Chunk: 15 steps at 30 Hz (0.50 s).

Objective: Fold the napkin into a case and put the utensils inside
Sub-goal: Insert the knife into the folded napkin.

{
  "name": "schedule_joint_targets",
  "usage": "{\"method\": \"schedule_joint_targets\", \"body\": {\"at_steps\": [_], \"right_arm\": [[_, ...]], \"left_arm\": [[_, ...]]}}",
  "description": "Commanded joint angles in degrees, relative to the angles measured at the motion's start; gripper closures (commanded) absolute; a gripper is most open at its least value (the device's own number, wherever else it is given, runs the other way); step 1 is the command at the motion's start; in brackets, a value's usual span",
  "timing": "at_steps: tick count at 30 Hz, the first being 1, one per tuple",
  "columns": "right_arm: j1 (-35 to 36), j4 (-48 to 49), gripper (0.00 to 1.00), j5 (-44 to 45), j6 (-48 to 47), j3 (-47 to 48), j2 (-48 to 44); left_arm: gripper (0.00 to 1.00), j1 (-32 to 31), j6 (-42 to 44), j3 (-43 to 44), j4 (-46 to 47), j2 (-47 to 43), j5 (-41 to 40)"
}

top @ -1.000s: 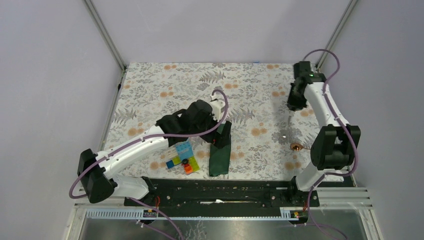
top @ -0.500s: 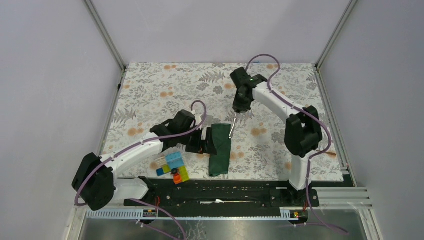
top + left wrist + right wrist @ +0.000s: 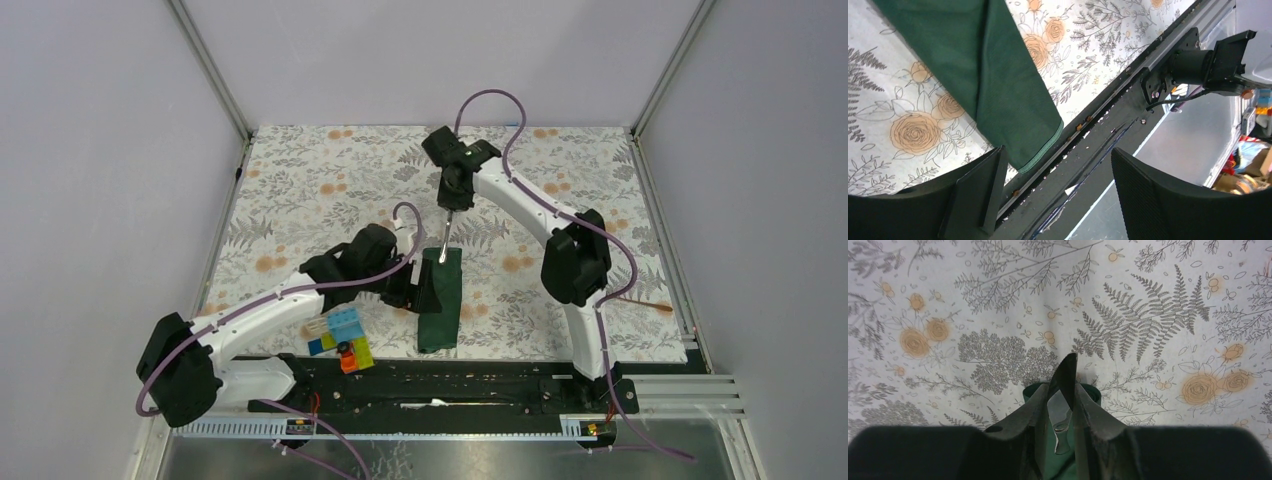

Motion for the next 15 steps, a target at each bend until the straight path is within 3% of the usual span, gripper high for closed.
{"method": "schedule_joint_targets", "body": {"at_steps": [1, 3, 9, 15], "right_arm": [[2.7, -3.9, 0.91, 4.6, -1.0, 2.2, 1.2], [3.1, -4.1, 0.91, 4.5, -1.2, 2.1, 1.5], [4.5, -4.4, 0.91, 5.1, -2.1, 1.6, 2.3], [5.1, -4.7, 0.91, 6.2, -2.8, 1.1, 2.9]], "left_arm": [[0.19, -3.1, 4.1, 2.9, 2.7, -0.4, -3.2], [0.23, -5.0, 3.6, 2.5, 2.6, -0.5, -5.5], [0.45, -11.6, 1.0, 0.5, 4.7, 1.2, -11.9], [0.53, -13.2, -0.9, -2.3, 7.7, 2.2, -12.8]]}}
